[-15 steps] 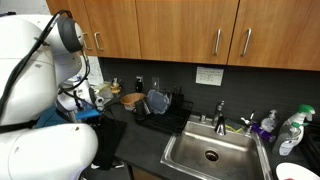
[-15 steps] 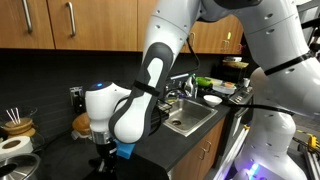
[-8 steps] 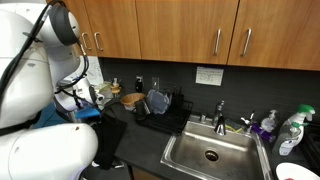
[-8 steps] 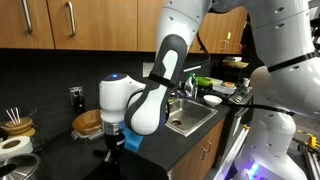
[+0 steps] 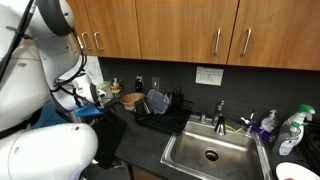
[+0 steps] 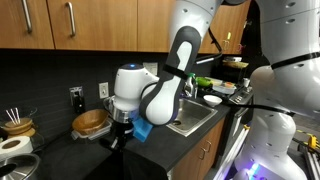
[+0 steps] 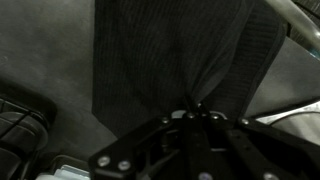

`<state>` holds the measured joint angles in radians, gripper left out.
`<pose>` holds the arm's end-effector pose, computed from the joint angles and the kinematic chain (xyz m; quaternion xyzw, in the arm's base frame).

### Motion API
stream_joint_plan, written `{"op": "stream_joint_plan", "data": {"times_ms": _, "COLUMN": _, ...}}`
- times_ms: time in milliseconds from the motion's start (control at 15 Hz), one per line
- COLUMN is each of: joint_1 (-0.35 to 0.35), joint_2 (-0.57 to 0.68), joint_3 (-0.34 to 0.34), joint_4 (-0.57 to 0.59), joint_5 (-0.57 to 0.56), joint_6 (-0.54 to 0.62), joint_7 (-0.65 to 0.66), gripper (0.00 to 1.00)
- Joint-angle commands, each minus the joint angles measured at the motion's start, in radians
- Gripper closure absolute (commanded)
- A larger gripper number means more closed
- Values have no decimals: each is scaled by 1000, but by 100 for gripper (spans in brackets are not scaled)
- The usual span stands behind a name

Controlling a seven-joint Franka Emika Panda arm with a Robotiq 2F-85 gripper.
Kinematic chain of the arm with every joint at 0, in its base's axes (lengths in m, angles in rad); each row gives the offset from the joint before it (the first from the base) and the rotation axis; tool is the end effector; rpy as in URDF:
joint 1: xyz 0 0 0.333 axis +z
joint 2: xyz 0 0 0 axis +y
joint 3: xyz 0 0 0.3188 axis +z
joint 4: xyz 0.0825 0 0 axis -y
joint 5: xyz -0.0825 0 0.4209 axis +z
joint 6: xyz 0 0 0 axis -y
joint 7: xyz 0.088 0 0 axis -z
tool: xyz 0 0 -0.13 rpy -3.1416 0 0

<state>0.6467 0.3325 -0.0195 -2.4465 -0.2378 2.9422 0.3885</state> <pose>0.4089 0.3131 0.1285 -0.9688 -0.2317 -0.0880 0.0077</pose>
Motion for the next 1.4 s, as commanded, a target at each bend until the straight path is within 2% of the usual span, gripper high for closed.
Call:
{"op": "stream_joint_plan", "data": {"times_ms": 0, "joint_1": 1, "joint_2": -86, "joint_3": -32, "joint_4": -94, "joint_5": -14, "joint_6": 70, "joint_7": 20, "gripper": 99}}
{"op": "stream_joint_plan", "data": {"times_ms": 867, "joint_1": -29, "joint_2": -221, "joint_3": -109, "joint_4": -308, "joint_5": -4, "joint_6": 318, "joint_7": -2, "gripper": 99}}
{"op": "stream_joint_plan", "data": {"times_ms": 1200, "joint_1": -117, "joint_2": -229, "joint_3": -62, "joint_4": -356, "joint_5": -36, "joint_6": 400, "joint_7": 0, "gripper": 99}}
{"op": "stream_joint_plan", "data": {"times_ms": 1267, "joint_1": -208, "joint_2": -230, "joint_3": 47, "joint_4": -369, "joint_5": 80, "joint_6": 413, "joint_7": -101, "gripper": 99}}
{"op": "stream_joint_plan", "data": {"times_ms": 1333, "joint_1": -196, "joint_2": -190, "joint_3": -2, "joint_4": -328, "joint_5": -56, "joint_6": 423, "joint_7": 15, "gripper": 99}}
